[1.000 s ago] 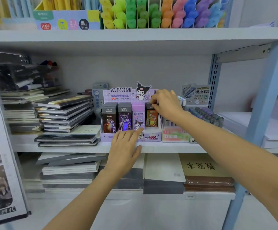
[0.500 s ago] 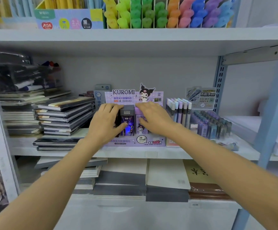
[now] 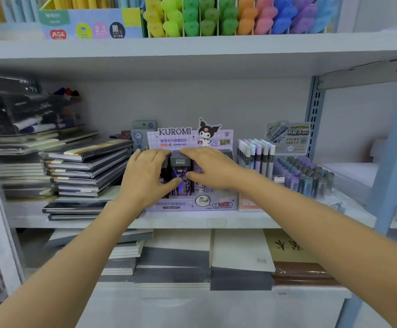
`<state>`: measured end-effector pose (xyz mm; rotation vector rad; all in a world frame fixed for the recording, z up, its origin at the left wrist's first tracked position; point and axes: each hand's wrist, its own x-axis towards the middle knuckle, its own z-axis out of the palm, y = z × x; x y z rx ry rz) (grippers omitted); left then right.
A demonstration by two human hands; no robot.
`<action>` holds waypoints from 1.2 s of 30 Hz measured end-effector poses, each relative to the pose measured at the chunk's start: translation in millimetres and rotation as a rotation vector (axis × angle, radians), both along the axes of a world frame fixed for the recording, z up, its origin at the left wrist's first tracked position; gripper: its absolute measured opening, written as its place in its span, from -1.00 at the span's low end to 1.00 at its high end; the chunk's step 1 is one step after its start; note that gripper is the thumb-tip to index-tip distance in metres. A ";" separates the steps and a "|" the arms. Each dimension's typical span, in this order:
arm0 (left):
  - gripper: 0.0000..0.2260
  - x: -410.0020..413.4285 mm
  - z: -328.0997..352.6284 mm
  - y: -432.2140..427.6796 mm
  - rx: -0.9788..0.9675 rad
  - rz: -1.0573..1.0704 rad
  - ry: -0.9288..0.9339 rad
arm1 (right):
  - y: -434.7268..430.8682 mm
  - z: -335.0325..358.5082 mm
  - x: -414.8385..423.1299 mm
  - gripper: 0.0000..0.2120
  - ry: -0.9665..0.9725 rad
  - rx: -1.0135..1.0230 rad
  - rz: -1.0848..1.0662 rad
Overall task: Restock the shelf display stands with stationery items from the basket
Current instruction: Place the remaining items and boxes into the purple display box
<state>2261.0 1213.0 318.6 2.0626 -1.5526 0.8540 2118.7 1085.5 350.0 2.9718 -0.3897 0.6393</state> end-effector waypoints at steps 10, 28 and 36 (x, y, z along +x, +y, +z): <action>-0.57 -59.4 -72.9 3.0 0.011 -0.263 -0.020 | 18.2 -52.4 -73.0 -0.63 -0.167 -0.113 -0.078; -0.48 -82.3 -11.9 -44.8 -0.077 -0.104 -0.054 | -56.7 9.0 -89.1 -0.46 -0.222 -0.128 -0.268; -0.55 -79.7 -17.8 -65.8 -0.060 0.000 -0.066 | -72.0 6.7 -86.7 -0.46 -0.177 0.040 -0.160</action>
